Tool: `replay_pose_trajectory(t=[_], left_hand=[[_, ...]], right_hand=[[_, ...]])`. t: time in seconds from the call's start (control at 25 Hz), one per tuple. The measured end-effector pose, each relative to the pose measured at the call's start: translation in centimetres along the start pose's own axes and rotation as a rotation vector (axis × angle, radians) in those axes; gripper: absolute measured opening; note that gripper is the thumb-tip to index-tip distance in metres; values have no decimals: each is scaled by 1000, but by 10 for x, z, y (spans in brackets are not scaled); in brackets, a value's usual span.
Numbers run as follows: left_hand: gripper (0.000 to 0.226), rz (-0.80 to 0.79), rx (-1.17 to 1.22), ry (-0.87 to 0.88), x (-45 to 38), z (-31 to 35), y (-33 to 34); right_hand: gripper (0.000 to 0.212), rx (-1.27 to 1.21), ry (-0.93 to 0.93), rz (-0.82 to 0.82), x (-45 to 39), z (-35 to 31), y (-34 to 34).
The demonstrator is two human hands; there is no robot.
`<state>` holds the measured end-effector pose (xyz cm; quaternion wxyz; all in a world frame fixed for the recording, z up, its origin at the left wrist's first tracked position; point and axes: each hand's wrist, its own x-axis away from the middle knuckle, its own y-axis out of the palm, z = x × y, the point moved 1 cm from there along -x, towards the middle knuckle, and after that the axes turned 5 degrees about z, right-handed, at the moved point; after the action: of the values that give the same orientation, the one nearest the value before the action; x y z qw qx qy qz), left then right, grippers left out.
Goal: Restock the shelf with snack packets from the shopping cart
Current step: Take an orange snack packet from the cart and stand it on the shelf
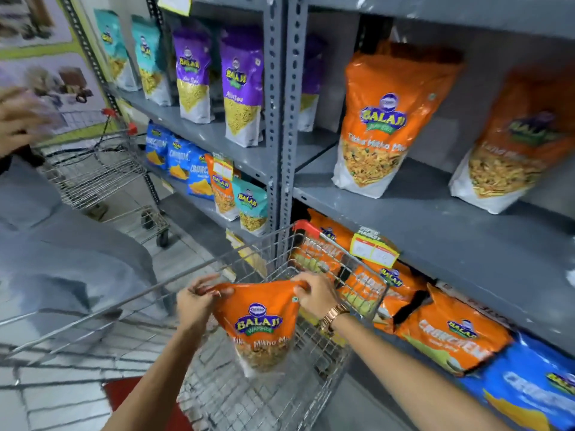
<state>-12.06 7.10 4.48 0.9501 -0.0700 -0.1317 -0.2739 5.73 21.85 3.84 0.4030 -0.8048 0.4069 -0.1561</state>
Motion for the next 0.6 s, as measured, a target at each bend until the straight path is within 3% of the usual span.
replay_pose_trajectory(t=[0.12,0.24,0.4,0.6], left_hand=[[40,-92,77,101,13,55,42],[38,-161,153,225,30,114,87],[42,-267,243,348,45,191,149],[38,-406,282,518,69,264,237]], right_hand=[[26,-194,42,253,2,-4,-59],[50,-340,-6,520,0,-7,-121],[18,-422,-52,734,-11,-12,-206],[17,-289,-146,1017,-10,0,-307]])
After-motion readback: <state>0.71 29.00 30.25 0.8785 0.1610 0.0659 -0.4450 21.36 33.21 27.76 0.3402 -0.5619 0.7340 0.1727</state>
